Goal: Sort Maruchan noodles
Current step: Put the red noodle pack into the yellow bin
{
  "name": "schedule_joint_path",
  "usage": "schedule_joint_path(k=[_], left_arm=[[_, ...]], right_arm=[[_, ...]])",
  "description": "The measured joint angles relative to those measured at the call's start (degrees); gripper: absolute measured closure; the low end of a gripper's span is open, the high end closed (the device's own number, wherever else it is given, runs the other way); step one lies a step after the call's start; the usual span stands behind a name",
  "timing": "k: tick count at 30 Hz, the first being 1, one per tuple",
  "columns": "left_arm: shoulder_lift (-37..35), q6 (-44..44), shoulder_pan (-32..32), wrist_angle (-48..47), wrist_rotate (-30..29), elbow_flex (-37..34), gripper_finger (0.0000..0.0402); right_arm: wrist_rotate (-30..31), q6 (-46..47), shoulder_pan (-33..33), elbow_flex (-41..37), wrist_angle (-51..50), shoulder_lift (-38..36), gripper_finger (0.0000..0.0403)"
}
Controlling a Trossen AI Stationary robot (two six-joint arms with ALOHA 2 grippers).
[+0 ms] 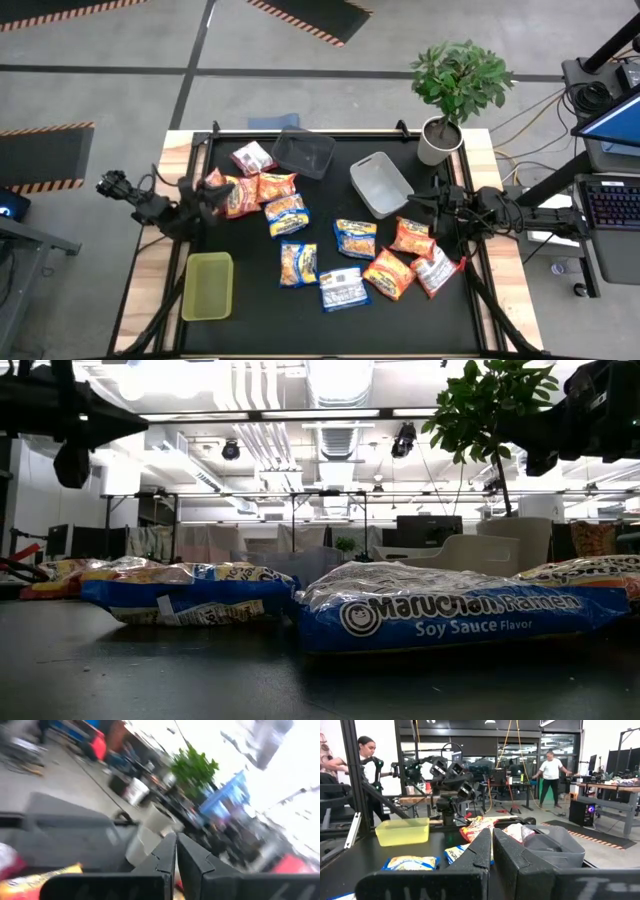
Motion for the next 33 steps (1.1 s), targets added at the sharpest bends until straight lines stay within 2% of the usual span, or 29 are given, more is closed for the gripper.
schedule_joint_path(k=[2,4,7,11,15,20,23,28,33], left_arm=[[0.0,1.9,0.0,1.0,-3.7,0.0,0.0402],[0.1,0.3,0.0,1.0,-6.3,0.0,0.0402],[1.2,-7.1,0.0,0.6,-6.3,-0.5,0.0402],[5.3,-15.7,0.0,1.7,-4.7,-0.6,0.0402],[15.0,-19.1,0.0,11.8,-1.5,-0.6,0.0402],[32.4,-13.8,0.0,33.6,-1.4,0.5,0.0402],[40.7,-7.3,0.0,40.5,-1.9,3.4,0.0402],[46.5,-0.7,0.0,40.6,-4.0,9.5,0.0402],[45.2,0.6,0.2,30.3,-5.2,14.1,0.0402]], right_arm=[[0.0,2.3,0.0,0.0,0.2,0.0,0.0394],[0.0,9.2,0.0,0.0,-0.2,0.0,0.0394],[1.1,14.1,0.0,0.0,0.3,0.0,0.0394],[1.4,14.9,0.0,0.0,4.6,0.0,0.0394],[1.2,15.3,0.0,0.0,10.1,0.0,0.0394],[1.3,16.4,0.0,1.7,13.5,0.0,0.0394],[1.8,15.1,0.0,5.4,11.9,0.2,0.0394],[4.0,12.4,0.0,12.9,1.8,1.6,0.0394],[13.8,10.3,0.0,20.0,-9.6,5.1,0.0394]])
